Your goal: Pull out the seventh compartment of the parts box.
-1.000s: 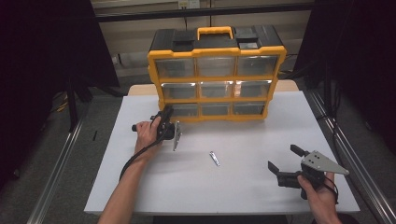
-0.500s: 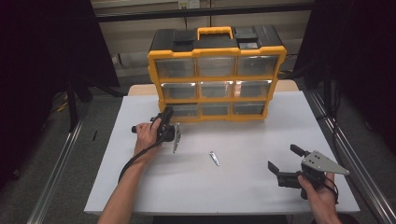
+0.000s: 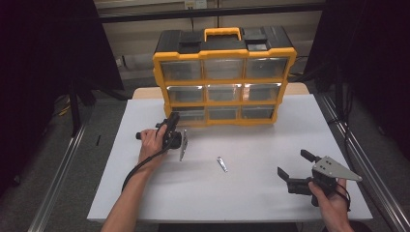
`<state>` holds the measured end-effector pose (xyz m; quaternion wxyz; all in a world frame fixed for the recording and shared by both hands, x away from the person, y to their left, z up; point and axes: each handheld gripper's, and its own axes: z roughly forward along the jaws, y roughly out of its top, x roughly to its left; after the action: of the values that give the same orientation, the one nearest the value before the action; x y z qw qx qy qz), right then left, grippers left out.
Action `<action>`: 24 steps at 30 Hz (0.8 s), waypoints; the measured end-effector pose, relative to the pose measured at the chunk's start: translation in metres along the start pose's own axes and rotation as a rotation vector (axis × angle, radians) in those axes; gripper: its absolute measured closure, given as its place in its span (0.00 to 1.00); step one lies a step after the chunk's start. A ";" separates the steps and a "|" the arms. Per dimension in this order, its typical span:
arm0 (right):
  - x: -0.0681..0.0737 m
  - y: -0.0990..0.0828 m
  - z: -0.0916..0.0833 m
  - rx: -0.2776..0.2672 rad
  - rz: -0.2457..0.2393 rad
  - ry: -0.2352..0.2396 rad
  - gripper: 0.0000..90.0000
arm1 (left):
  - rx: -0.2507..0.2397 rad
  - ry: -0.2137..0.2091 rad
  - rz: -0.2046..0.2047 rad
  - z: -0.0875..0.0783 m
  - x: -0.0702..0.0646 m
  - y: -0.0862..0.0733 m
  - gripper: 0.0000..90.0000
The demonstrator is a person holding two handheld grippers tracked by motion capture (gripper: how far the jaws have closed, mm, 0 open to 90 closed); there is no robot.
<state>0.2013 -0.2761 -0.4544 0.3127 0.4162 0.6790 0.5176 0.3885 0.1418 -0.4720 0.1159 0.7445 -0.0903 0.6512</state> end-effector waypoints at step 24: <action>0.000 0.000 0.000 0.005 -0.003 0.000 0.00 | -0.009 -0.001 -0.008 -0.013 -0.002 0.002 0.87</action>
<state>0.2013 -0.2760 -0.4544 0.3123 0.4160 0.6809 0.5156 0.3755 0.1435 -0.4718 0.1217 0.7447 -0.0905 0.6499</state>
